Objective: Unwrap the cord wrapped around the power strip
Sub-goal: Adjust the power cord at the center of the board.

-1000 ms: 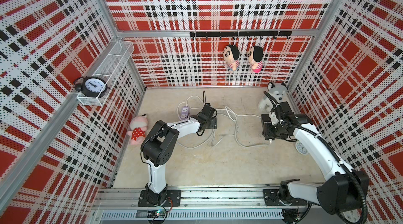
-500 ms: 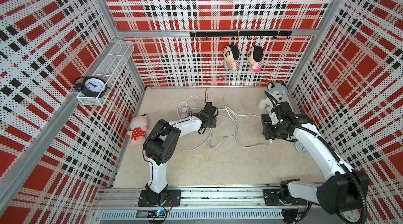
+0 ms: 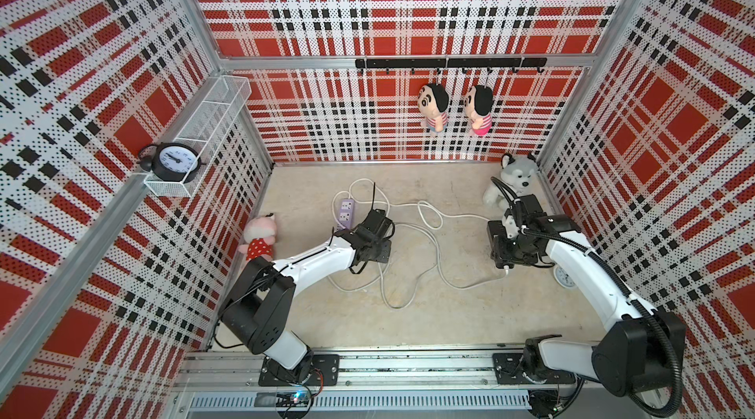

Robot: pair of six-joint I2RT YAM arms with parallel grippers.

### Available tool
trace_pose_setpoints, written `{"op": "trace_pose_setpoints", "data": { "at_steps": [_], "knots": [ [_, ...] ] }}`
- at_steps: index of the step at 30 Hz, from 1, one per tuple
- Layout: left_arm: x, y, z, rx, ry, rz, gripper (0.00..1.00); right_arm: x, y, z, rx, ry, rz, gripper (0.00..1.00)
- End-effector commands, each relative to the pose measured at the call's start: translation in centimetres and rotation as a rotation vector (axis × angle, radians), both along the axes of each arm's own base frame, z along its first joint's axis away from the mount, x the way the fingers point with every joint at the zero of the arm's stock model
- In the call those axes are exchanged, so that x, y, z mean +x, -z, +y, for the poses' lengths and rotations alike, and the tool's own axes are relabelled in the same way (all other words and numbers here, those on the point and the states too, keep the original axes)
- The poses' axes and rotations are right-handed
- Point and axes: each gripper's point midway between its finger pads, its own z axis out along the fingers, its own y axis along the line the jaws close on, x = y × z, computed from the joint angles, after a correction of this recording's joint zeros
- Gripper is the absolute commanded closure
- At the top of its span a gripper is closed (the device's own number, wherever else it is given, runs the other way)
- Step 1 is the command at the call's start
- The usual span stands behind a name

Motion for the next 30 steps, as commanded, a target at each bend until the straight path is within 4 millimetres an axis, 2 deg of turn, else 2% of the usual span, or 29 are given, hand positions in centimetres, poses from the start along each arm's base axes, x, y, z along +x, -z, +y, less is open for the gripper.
{"op": "trace_pose_setpoints", "data": {
  "at_steps": [1,3,7,10,11,13,15,17,18,19,24,26,28,30],
  "knots": [
    [-3.0,1.8,1.5,0.04,0.018,0.104,1.0,-0.2,0.7,-0.3,-0.002,0.012,0.01,0.93],
    [-3.1,1.9,1.4,0.022,0.012,0.105,1.0,-0.4,1.4,-0.2,0.004,0.008,0.033,0.93],
    [-4.1,3.3,0.8,-0.017,0.022,0.198,1.0,-0.8,2.2,-0.3,-0.007,0.013,0.062,0.93],
    [-3.2,2.5,0.6,-0.026,0.009,0.161,0.99,-0.8,3.2,-0.4,-0.012,0.021,0.079,0.93],
    [-2.8,1.8,0.2,-0.061,-0.004,0.141,0.93,-0.8,3.6,-0.3,-0.008,0.026,0.088,0.93],
    [-2.1,-0.3,-1.3,-0.16,-0.003,0.096,0.63,-0.4,4.4,-0.2,-0.005,0.038,0.085,0.9],
    [-1.6,-1.8,-1.9,-0.21,-0.003,0.059,0.43,0.2,5.3,-0.3,-0.012,0.054,0.08,0.9],
    [-1.4,-2.8,-1.9,-0.222,-0.01,0.031,0.17,0.9,6.1,-0.2,-0.008,0.058,0.083,0.9],
    [-1.3,-3.3,-1.5,-0.22,-0.021,0.015,0.09,1.2,6.5,-0.1,-0.005,0.061,0.082,0.9],
    [-1.2,-3.6,-1.0,-0.211,-0.04,0.003,0.06,1.4,6.7,-0.1,-0.006,0.063,0.083,0.91],
    [-2.4,-3.8,3.3,-0.173,-0.17,0.0,0.11,1.9,7.7,-0.8,-0.012,0.088,0.075,0.92],
    [-3.1,-4.0,4.6,-0.17,-0.218,-0.003,0.22,2.0,8.0,-1.6,-0.019,0.104,0.08,0.92],
    [-3.8,-4.0,5.6,-0.167,-0.269,-0.001,0.36,2.4,7.9,-2.3,-0.023,0.115,0.075,0.92],
    [-4.6,-3.5,5.9,-0.181,-0.298,0.024,0.47,3.0,7.3,-2.6,-0.023,0.118,0.058,0.92]
  ]
}}
